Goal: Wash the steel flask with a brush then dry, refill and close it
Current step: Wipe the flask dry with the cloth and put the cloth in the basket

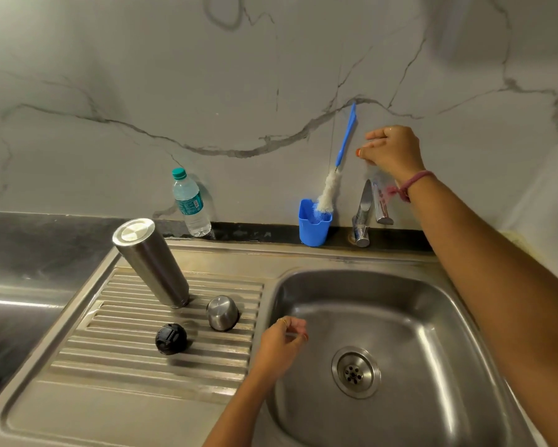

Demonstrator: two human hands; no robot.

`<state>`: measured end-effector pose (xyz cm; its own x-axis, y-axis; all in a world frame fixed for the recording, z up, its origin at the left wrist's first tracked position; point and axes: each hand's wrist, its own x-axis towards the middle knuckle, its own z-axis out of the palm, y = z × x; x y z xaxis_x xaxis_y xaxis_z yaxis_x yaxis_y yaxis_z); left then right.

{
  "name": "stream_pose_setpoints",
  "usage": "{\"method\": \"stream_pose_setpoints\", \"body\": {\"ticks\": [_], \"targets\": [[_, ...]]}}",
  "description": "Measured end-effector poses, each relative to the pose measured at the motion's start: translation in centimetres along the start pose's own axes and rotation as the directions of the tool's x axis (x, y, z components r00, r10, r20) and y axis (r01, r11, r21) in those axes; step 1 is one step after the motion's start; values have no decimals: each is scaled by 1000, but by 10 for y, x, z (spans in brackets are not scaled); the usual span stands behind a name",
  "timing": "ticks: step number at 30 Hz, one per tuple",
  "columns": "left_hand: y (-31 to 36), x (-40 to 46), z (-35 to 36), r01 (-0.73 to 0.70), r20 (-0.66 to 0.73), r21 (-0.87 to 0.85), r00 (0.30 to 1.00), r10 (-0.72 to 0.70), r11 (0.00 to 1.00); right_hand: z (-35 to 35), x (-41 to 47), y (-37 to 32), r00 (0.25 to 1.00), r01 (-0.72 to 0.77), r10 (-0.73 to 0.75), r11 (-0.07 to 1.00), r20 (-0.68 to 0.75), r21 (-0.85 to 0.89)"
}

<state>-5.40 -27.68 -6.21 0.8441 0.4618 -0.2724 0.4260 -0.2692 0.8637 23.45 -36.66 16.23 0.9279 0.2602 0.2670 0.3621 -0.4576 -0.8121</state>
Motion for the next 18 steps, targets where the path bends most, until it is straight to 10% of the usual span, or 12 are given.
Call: {"method": "stream_pose_setpoints", "body": {"ticks": [9,18], "targets": [[22,-38,-41,-253,67,299,968,244,920,8,-145,-5,958,276,-262,954,-120,118],[6,-74,-83,-316,49,464,942,332,827,86,-279,60,993,-25,-5,967,119,252]]}}
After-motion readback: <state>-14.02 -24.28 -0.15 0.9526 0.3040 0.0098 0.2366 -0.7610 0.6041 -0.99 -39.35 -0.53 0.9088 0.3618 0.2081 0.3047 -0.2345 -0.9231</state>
